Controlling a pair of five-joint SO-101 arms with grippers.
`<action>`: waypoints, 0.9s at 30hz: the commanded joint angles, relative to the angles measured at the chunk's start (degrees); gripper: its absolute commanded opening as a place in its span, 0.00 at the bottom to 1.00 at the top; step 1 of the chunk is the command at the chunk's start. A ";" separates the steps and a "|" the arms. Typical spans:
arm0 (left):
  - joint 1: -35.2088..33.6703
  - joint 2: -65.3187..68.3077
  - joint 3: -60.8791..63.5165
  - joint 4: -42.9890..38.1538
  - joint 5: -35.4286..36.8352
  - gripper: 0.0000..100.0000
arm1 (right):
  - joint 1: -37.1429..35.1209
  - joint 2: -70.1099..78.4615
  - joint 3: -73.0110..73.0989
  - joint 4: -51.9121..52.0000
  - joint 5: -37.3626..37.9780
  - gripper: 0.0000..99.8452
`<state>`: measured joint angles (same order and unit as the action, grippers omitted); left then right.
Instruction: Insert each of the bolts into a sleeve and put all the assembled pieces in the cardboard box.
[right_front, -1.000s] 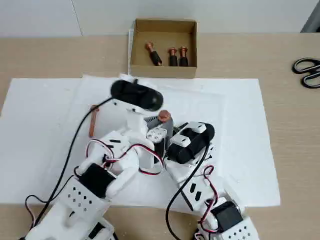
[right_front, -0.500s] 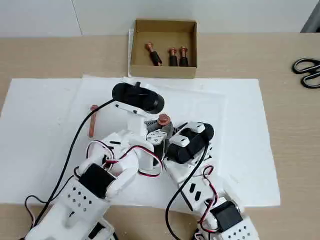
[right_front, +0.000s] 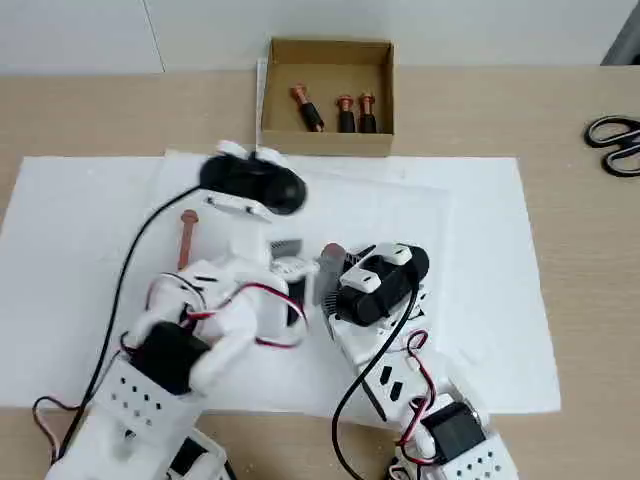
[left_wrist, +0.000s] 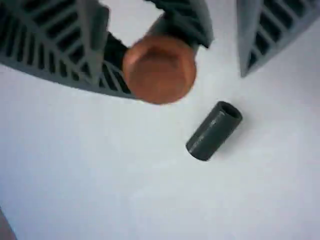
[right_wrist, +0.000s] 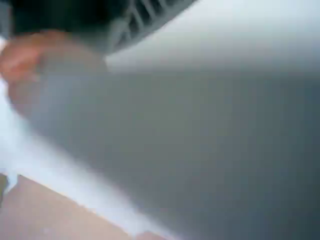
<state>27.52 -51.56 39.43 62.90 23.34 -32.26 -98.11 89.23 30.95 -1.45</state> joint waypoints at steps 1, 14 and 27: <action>-4.22 -1.05 -4.18 2.73 -0.44 0.18 | -0.04 -1.10 -0.53 -0.13 -0.44 0.00; -24.09 -0.97 -5.85 13.36 -0.44 0.18 | 5.23 -0.48 -4.04 6.37 -0.18 0.00; -26.64 -0.88 -5.76 13.36 -0.35 0.17 | 13.58 36.62 -38.59 12.18 -0.18 0.00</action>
<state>1.14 -51.56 35.74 76.00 23.43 -19.78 -73.23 63.30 43.34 -1.45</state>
